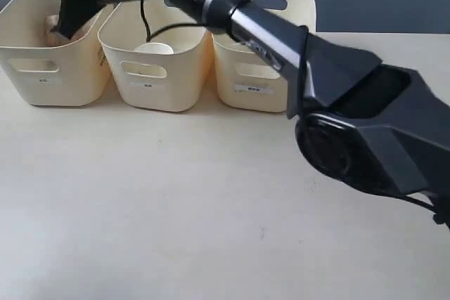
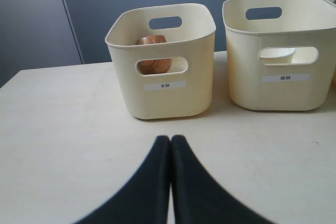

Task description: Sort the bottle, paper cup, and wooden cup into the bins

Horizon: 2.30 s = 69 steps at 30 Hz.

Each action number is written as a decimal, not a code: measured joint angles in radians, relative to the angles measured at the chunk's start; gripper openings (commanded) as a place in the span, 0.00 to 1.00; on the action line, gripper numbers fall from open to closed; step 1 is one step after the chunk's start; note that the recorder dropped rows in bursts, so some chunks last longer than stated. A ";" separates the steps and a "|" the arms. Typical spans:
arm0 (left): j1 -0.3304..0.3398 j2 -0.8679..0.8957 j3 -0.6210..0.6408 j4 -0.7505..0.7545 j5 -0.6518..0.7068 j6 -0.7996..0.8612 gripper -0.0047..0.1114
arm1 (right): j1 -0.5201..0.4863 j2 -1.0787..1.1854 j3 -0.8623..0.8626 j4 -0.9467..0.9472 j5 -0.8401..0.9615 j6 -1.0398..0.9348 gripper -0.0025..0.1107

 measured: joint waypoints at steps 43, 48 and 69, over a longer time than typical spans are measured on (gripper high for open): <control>0.000 0.000 0.000 0.000 0.000 0.000 0.04 | 0.076 -0.340 -0.002 -0.233 0.608 0.506 0.02; 0.000 0.000 0.000 0.000 0.000 0.000 0.04 | 0.080 -0.340 -0.002 -0.224 0.614 0.596 0.02; 0.000 0.000 0.000 0.000 0.000 0.000 0.04 | 0.083 -0.908 1.500 -0.738 -0.167 1.184 0.02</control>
